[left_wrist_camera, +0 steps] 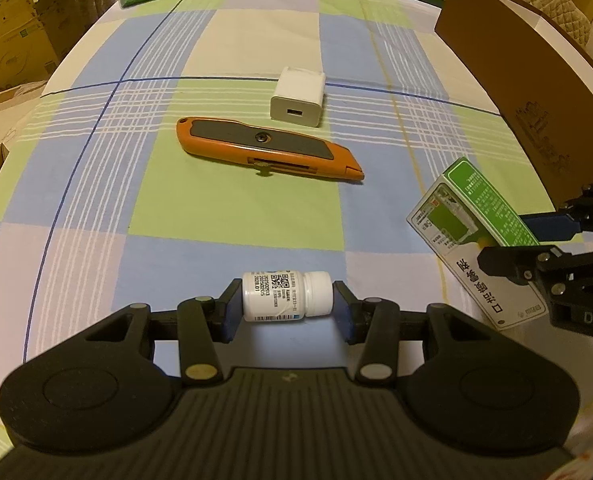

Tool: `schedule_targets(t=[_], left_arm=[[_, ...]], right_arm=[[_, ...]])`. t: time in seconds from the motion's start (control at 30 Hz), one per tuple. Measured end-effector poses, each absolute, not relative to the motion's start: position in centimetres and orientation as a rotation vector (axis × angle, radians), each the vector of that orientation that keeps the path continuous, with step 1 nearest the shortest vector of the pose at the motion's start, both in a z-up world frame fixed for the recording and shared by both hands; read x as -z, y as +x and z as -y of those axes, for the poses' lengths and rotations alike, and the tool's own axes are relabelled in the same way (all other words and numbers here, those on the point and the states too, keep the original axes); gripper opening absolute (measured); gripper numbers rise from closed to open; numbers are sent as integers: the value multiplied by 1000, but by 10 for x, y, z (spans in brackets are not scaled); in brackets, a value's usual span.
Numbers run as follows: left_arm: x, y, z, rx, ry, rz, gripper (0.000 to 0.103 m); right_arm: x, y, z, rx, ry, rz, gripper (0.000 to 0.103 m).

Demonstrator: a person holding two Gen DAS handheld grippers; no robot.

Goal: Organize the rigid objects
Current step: 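Lift the green box in the right tool while the left tool holds the bottle, then lower the bottle with the left tool while the right tool lowers the green box, opening both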

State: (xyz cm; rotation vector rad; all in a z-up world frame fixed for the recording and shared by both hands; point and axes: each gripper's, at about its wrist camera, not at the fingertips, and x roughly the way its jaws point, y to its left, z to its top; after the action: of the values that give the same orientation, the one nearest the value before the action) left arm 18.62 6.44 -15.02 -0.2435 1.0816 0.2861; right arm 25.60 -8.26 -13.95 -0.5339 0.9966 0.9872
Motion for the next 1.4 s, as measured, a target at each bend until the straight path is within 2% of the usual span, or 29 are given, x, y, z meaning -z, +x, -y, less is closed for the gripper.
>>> schedule_targets(t=[0.6, 1.07, 1.23, 1.4], left_arm=[[119, 199, -43, -228, -206, -1030, 41], [51, 251, 24, -56, -122, -890, 41], [31, 287, 61, 43, -77, -836, 41], [23, 334, 103, 133, -42, -812, 41]], right_arm=[[118, 253, 113, -969, -442, -981, 26], [32, 273, 190, -944, -265, -810, 26], [-4, 302, 232, -833, -207, -713, 26], [-16, 346, 272, -681, -188, -673, 26]])
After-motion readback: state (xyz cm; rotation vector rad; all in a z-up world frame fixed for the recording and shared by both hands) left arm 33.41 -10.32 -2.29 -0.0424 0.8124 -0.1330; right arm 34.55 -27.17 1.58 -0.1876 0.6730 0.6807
